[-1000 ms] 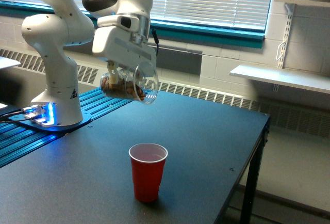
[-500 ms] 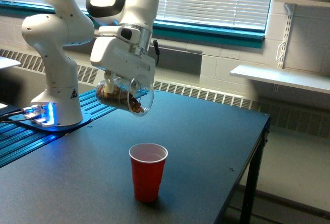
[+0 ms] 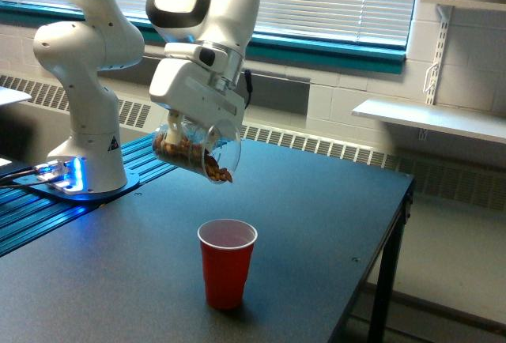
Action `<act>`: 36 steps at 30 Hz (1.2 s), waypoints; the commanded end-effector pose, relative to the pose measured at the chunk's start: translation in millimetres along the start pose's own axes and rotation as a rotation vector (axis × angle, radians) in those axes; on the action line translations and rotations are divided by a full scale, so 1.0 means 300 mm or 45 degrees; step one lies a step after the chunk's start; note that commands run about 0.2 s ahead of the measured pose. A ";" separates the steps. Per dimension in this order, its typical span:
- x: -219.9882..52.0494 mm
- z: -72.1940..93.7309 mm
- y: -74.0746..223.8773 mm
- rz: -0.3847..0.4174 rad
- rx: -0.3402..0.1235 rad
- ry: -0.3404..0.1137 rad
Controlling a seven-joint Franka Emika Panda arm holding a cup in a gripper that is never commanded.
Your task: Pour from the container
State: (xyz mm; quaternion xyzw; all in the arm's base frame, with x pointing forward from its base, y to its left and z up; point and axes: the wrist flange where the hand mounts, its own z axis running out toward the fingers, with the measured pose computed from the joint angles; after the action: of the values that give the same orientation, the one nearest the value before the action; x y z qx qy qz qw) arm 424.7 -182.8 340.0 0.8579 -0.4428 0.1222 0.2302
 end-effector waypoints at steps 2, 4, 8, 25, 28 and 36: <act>-0.016 -0.001 -0.034 -0.006 -0.033 0.015; -0.021 0.003 -0.037 -0.015 -0.042 0.012; -0.028 0.009 -0.043 -0.027 -0.064 0.011; -0.048 0.018 -0.066 -0.024 -0.140 -0.002; -0.049 0.014 -0.075 -0.028 -0.147 0.001; -0.056 0.011 -0.091 -0.045 -0.179 0.004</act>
State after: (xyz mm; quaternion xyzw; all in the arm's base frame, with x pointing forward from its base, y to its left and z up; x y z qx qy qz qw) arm 431.8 -164.5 320.5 0.8496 -0.4365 0.0851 0.2837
